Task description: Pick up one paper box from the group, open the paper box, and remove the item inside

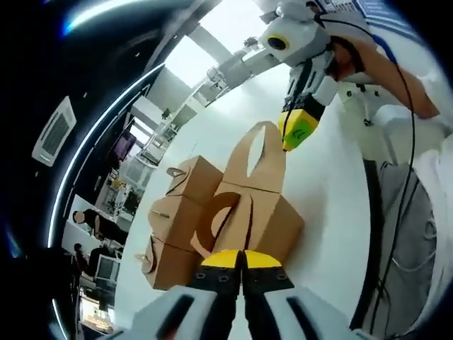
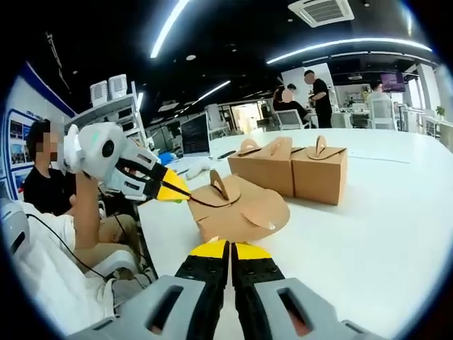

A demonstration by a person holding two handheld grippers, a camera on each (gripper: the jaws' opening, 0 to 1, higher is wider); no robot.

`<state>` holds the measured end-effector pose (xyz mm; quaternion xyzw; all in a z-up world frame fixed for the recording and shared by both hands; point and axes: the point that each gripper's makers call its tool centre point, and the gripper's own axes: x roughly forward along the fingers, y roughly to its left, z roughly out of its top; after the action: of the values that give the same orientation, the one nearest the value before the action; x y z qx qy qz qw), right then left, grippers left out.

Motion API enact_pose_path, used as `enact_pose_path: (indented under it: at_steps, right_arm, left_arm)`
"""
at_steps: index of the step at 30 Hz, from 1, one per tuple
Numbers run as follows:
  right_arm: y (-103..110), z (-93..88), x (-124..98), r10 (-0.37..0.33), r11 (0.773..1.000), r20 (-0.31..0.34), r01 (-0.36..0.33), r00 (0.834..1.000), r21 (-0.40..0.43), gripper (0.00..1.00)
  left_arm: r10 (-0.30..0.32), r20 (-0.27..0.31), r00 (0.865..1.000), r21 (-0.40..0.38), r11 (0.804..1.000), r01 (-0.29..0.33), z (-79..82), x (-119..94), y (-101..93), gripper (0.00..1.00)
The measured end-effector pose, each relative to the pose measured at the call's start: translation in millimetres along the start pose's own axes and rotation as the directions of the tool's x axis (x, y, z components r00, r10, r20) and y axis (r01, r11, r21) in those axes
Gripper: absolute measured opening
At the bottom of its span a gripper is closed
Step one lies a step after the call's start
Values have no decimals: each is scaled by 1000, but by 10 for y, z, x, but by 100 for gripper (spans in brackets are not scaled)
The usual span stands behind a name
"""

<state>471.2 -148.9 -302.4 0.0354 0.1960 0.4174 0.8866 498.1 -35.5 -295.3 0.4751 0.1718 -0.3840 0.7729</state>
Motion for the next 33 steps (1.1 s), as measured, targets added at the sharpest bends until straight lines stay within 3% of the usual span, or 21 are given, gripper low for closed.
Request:
enact_pose_path:
  at_steps: [3,6,9,12,13,15,16,18,24,27,33]
  right_arm:
    - [1,-5,1,0,1000,-2,0,1000,-2,4]
    - [-13,-7,-3,-6,1000,-2,6,1000,-2,4]
    - [-19,-6,-6,-7,1000,-1,7,1000,0,4]
    - [-12,0,3,-6,1000,0,6,1000,-4,4]
    - [-10,2,6,-6,1000,0,6,1000,-5,4]
    - [-6,2,10,-5,1000,-1,5,1000,-6,4]
    - [-5,3,10,-5,1000,-1,5,1000,-6,4]
    - [-2,6,5,-5,1000,0,5,1000,-9,4]
    - [8,16,-3,-2,1000,4,2,1000,-12,4]
    - [1,16,-5,-2,1000,4,2,1000,-12,4]
    - [24,-4,8,2,1000,-7,-2,1000,-11,3]
  left_arm:
    - [27,4,1000,-17,999,-27,-10,1,47,4]
    - [107,39,993,-67,992,-104,22,-33,205,4]
    - [117,52,992,-91,990,-112,14,-81,258,4]
    - [85,73,994,-25,996,-83,64,-96,195,4]
    - [76,77,994,-6,997,-75,82,-95,178,7]
    - [38,74,997,9,999,-39,115,-77,102,23]
    - [5,67,998,26,1000,-7,128,-61,54,24]
    - [-13,57,998,52,999,10,159,-33,28,24]
    - [9,61,998,52,999,-12,311,3,144,20]
    - [-48,2,999,83,995,47,244,69,14,20]
    - [-51,-39,998,82,995,54,239,195,15,13]
